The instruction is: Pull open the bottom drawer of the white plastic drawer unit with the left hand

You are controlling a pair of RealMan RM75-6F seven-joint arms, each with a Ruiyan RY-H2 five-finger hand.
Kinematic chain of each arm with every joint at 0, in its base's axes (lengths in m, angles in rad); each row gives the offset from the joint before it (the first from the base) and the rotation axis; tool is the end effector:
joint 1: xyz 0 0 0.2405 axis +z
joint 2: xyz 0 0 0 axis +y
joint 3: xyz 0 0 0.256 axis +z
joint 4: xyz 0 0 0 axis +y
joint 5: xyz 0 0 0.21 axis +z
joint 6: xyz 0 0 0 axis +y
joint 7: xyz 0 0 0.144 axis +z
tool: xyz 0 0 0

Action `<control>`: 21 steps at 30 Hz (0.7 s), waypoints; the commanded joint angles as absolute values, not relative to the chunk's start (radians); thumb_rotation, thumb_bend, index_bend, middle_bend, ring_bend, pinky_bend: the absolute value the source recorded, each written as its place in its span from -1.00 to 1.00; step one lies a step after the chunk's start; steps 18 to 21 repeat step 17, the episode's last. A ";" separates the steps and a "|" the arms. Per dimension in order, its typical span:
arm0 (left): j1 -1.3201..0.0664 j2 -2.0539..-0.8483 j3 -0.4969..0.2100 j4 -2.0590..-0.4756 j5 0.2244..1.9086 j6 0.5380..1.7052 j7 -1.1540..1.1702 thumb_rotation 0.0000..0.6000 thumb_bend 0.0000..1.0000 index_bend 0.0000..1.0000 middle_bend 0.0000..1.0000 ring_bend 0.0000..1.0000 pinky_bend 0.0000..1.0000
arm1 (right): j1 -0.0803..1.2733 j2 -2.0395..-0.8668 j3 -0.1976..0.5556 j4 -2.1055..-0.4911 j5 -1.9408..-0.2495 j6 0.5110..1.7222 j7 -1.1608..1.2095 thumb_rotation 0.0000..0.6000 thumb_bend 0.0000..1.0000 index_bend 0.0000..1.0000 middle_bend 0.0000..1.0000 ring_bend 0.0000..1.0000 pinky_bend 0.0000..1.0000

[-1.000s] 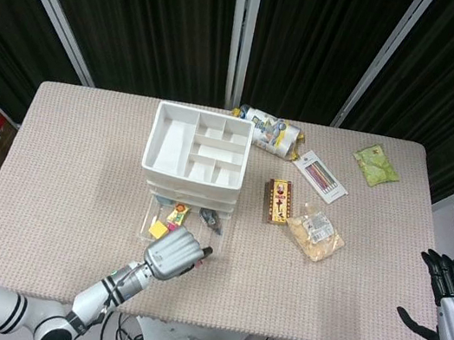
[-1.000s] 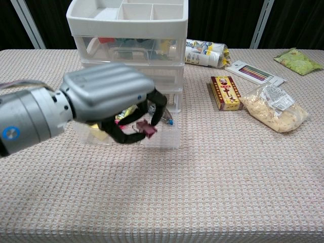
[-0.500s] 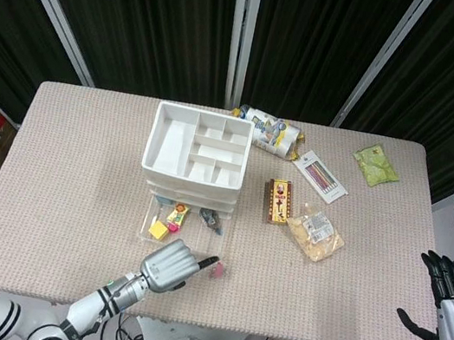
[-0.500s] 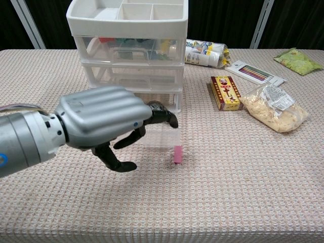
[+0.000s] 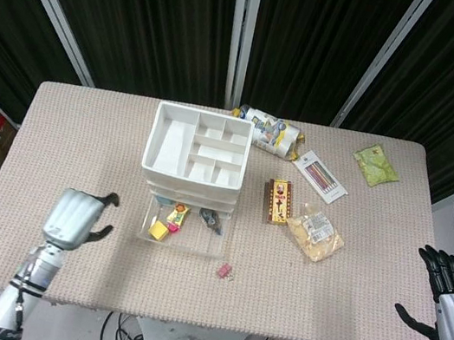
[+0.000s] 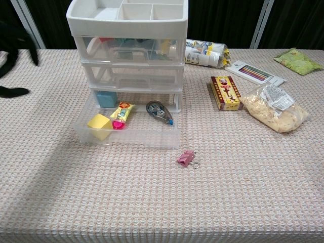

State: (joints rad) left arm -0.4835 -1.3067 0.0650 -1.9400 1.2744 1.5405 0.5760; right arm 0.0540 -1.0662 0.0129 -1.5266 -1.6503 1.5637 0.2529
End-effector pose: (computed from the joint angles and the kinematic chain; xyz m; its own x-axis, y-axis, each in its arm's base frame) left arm -0.1805 0.2341 0.0815 0.4853 0.0228 0.8740 0.8575 -0.2078 -0.4707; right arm -0.3151 -0.1635 0.1799 0.2932 0.0017 0.9561 -0.9480 -0.1291 0.2909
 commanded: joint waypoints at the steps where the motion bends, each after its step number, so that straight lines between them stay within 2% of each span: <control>1: -0.366 -1.212 0.059 -1.876 1.202 1.624 0.442 1.00 -0.68 -0.11 0.30 0.40 0.81 | 0.060 -1.070 0.014 -1.522 -1.651 1.558 0.256 1.00 -0.82 -1.00 -0.88 -1.00 -0.96; 2: -0.346 -1.190 0.069 -1.839 1.201 1.606 0.375 1.00 -0.70 -0.23 0.15 0.20 0.53 | 0.062 -1.071 0.015 -1.521 -1.651 1.556 0.256 1.00 -0.82 -1.00 -0.88 -1.00 -0.96; 3: -0.333 -1.173 0.077 -1.806 1.204 1.588 0.323 1.00 -0.72 -0.39 -0.07 -0.07 0.15 | 0.065 -1.073 0.017 -1.520 -1.651 1.554 0.257 1.00 -0.82 -1.00 -0.88 -1.00 -0.97; 5: -0.303 -1.154 0.089 -1.708 1.224 1.580 0.248 1.00 -0.73 -0.61 -0.41 -0.43 -0.35 | 0.071 -1.075 0.020 -1.518 -1.649 1.550 0.261 1.00 -0.82 -1.00 -0.88 -1.00 -0.97; 6: -0.289 -1.157 0.092 -1.664 1.238 1.589 0.231 1.00 -0.73 -0.64 -0.48 -0.49 -0.45 | 0.074 -1.076 0.022 -1.516 -1.648 1.548 0.262 1.00 -0.82 -1.00 -0.88 -1.00 -0.98; 11: -0.216 -1.154 0.115 -1.573 1.268 1.598 0.172 1.00 -0.75 -0.66 -0.53 -0.54 -0.50 | 0.084 -1.086 0.027 -1.513 -1.633 1.530 0.250 1.00 -0.82 -1.00 -0.88 -1.00 -0.99; 21: -0.178 -1.129 0.115 -1.598 1.317 1.591 0.117 1.00 -0.75 -0.66 -0.53 -0.54 -0.50 | 0.092 -1.099 0.028 -1.522 -1.622 1.511 0.229 1.00 -0.82 -1.00 -0.88 -1.00 -0.99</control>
